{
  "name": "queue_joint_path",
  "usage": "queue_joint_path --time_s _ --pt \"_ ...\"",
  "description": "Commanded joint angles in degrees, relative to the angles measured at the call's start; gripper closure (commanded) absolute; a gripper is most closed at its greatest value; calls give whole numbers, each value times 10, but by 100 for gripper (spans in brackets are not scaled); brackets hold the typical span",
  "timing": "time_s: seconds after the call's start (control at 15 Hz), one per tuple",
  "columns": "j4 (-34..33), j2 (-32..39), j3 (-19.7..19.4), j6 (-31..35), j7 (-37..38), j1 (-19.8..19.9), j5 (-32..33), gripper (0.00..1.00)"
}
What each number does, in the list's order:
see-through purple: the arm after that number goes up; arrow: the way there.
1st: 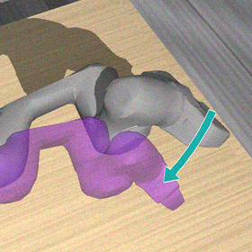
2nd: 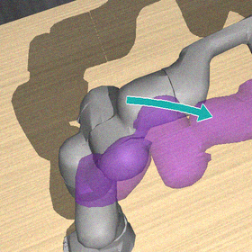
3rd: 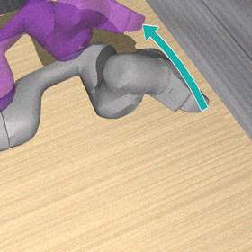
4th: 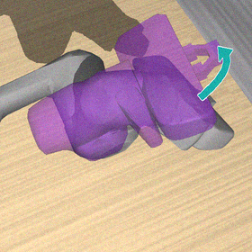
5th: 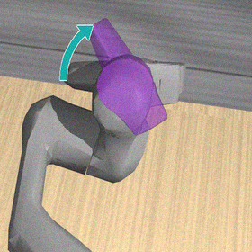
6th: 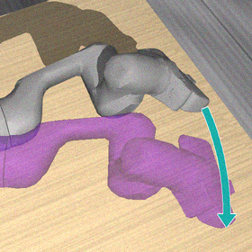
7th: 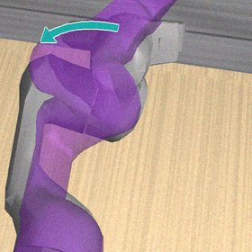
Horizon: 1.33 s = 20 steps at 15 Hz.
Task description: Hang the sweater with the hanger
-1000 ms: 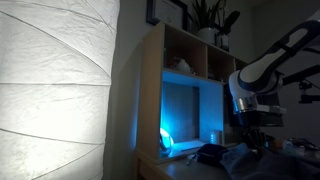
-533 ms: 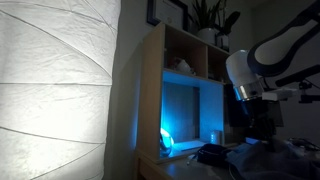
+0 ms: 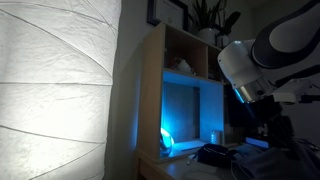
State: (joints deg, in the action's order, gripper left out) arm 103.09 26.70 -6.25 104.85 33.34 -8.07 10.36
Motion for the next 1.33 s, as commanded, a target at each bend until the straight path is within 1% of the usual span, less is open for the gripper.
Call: queue_joint_path --time_s 0.0,0.2,0.4,0.47,0.53,0.67,0.87,1.0,1.07,1.13,1.27 --pt "-25 4 22 -77 2 -10 -5 97" --pt "-46 12 37 -118 1 -13 -12 97" --pt "-68 23 42 -145 1 -12 -15 97" --pt "-71 26 40 -149 13 -14 -12 64" --pt "-71 26 38 -152 17 -17 -2 62" --pt "-61 19 36 -142 22 -21 13 49" --pt "-52 12 33 -134 22 -16 21 24" --pt "-39 4 27 -123 11 -7 23 11" --pt "-32 3 22 -114 8 0 24 2" --pt "-29 5 18 -109 -2 9 23 0" --pt "-20 17 6 -80 -21 30 27 0"
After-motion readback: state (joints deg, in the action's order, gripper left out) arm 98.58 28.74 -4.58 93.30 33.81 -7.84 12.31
